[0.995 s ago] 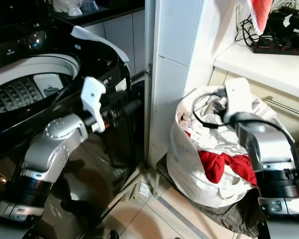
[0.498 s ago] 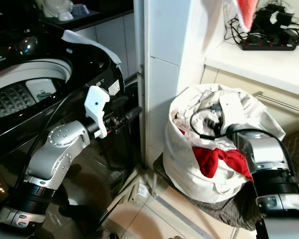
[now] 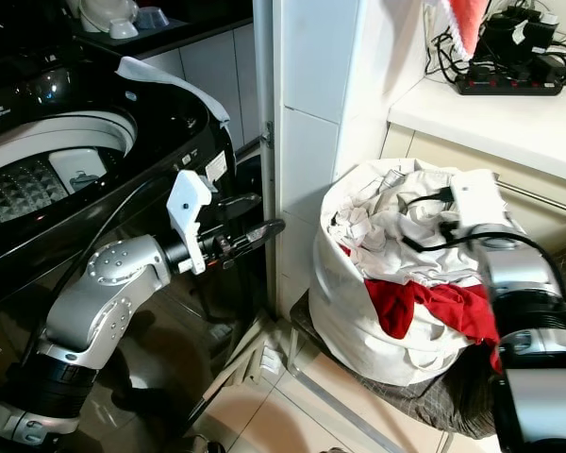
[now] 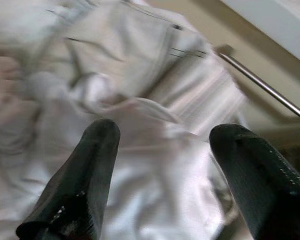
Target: Clothes washing
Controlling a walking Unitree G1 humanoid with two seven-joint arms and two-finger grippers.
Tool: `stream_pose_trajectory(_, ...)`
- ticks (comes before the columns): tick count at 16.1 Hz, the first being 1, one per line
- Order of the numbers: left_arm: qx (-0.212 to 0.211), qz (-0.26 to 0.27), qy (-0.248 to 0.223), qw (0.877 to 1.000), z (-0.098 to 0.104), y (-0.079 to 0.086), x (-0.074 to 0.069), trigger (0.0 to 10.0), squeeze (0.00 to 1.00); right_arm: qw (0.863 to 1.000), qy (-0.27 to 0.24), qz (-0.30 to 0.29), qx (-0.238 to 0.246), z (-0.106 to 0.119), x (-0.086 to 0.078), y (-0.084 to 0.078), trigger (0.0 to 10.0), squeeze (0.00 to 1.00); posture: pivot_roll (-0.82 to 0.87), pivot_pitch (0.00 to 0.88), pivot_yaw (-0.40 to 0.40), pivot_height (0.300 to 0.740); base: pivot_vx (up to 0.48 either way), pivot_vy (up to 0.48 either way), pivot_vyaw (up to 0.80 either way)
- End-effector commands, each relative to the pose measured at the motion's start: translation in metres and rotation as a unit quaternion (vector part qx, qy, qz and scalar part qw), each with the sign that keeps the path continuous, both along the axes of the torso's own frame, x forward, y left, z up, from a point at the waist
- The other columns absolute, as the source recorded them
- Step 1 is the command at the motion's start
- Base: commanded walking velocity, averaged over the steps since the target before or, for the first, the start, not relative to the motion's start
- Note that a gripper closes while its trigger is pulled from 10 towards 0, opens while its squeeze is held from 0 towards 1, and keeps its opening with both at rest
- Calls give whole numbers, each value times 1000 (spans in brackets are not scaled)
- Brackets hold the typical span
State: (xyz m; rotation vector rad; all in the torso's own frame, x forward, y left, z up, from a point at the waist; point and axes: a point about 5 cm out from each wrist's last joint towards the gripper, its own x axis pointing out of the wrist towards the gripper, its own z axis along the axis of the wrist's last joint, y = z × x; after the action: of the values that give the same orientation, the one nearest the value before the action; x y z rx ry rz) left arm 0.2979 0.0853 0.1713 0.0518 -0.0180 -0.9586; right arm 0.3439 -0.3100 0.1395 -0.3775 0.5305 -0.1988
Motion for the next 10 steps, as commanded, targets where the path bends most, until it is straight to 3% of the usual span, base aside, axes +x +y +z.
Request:
stream_pose_trajectory(1,8,-14,2,1000,1,0,-4,10000,0,1000,7,-15,-6,3,0,-8,10000,1000,29,0,36,740,0,0,0)
stream_pose_trajectory(6,8,-49,9,999,0,-3,-13,10000,0,997,63,-24,-20,-19,-9,-15,10000,1000,29,0,30,740,0,0,0)
stream_pose_trajectory(7,11,-46,8,999,0,-3,-13,10000,0,997,71,-24,-20,-23,-11,-15,10000,635,30,0,30,740,0,0,0)
stream_pose_trajectory(8,12,-42,9,999,0,-2,-12,10000,0,996,79,-28,-10,-27,-13,-17,10000,0,32,0,26,740,0,0,0)
stream_pose_trajectory(10,13,-41,10,999,0,0,-12,10000,0,996,78,-32,16,-30,-13,-16,10000,0,35,0,24,740,0,0,0)
